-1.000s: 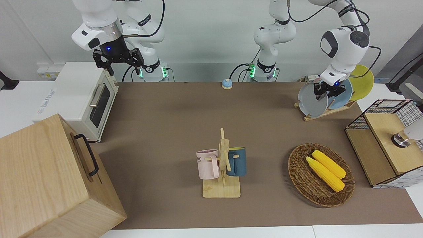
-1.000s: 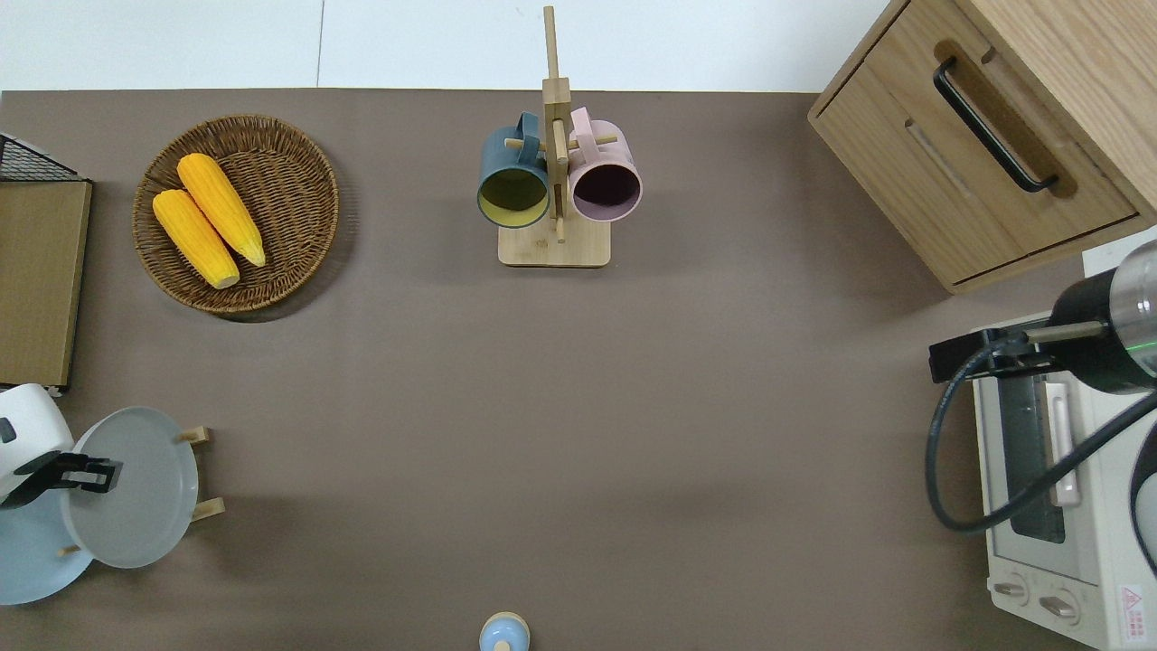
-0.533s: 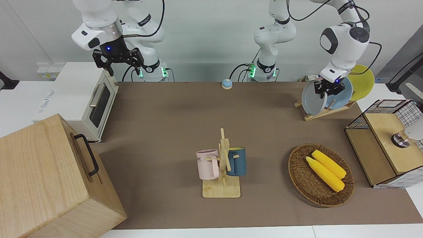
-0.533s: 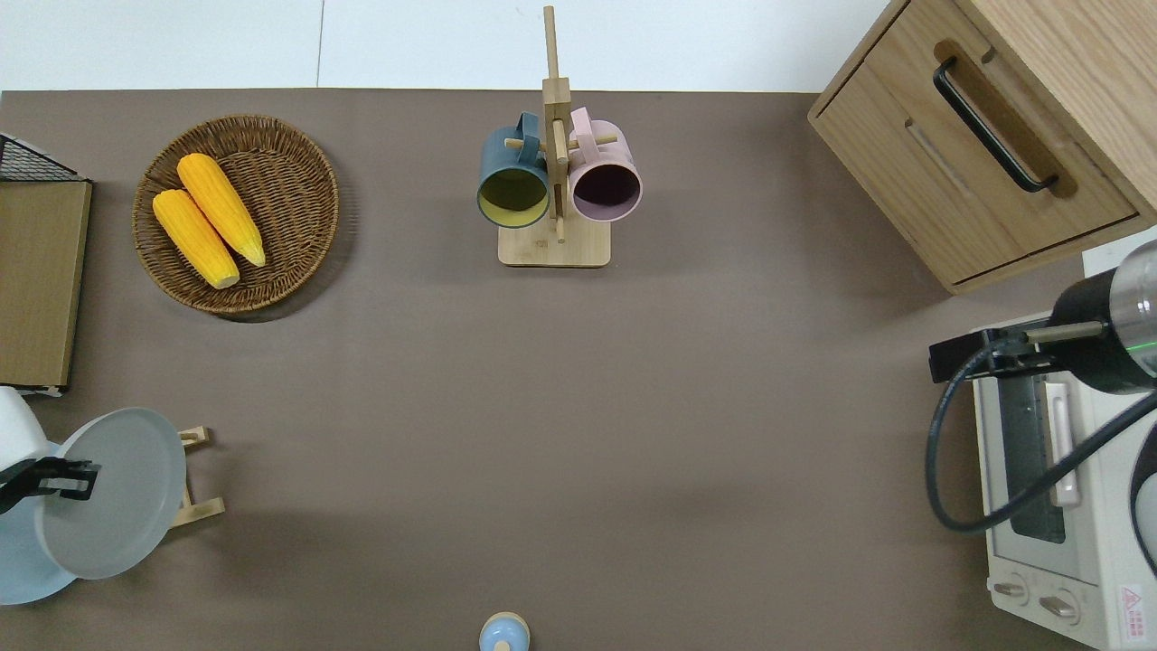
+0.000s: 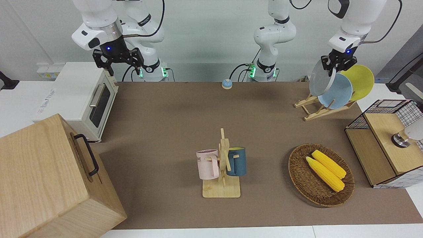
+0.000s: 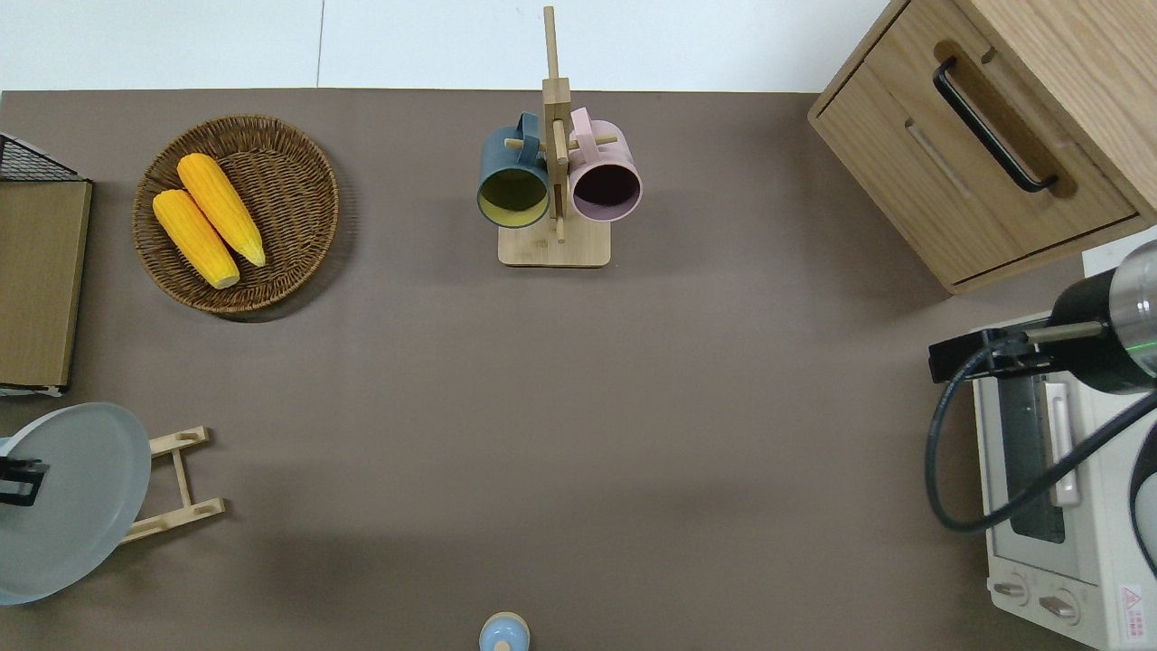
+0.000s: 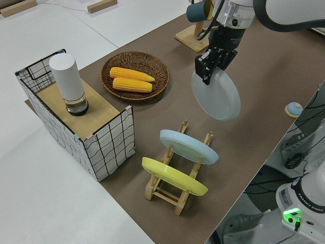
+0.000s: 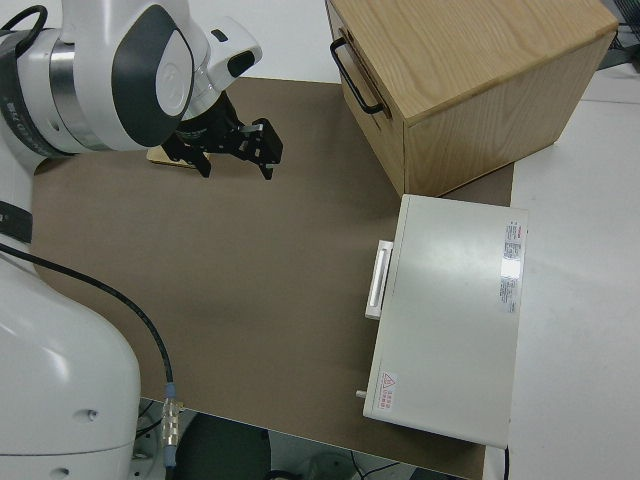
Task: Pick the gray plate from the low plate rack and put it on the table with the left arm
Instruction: 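Lift the gray plate out of the rack with the left gripper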
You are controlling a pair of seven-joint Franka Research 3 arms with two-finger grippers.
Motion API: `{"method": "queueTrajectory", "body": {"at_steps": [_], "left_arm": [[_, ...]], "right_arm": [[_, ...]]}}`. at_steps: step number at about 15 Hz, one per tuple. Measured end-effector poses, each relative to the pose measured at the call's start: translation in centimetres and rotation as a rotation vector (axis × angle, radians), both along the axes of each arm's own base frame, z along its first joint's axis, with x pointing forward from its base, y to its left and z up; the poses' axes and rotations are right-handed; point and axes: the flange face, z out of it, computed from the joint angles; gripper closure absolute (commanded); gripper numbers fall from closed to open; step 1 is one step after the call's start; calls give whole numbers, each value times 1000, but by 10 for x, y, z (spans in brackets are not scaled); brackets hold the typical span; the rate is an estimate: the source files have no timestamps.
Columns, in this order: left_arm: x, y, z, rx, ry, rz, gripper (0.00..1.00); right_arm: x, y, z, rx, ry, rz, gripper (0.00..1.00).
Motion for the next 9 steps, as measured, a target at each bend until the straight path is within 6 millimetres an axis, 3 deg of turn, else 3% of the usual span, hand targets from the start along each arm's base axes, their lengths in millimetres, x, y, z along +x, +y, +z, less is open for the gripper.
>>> {"method": "queueTrajectory", "body": {"at_steps": [3, 7, 9], "left_arm": [[-3, -22, 18, -83, 14, 44, 1000], [-8, -33, 8, -266, 81, 72, 1000], [-5, -34, -10, -372, 146, 92, 1000]], "right_arm": [[0, 0, 0, 0, 0, 0, 11], [0, 0, 0, 0, 0, 0, 13], [0, 0, 0, 0, 0, 0, 11]]}}
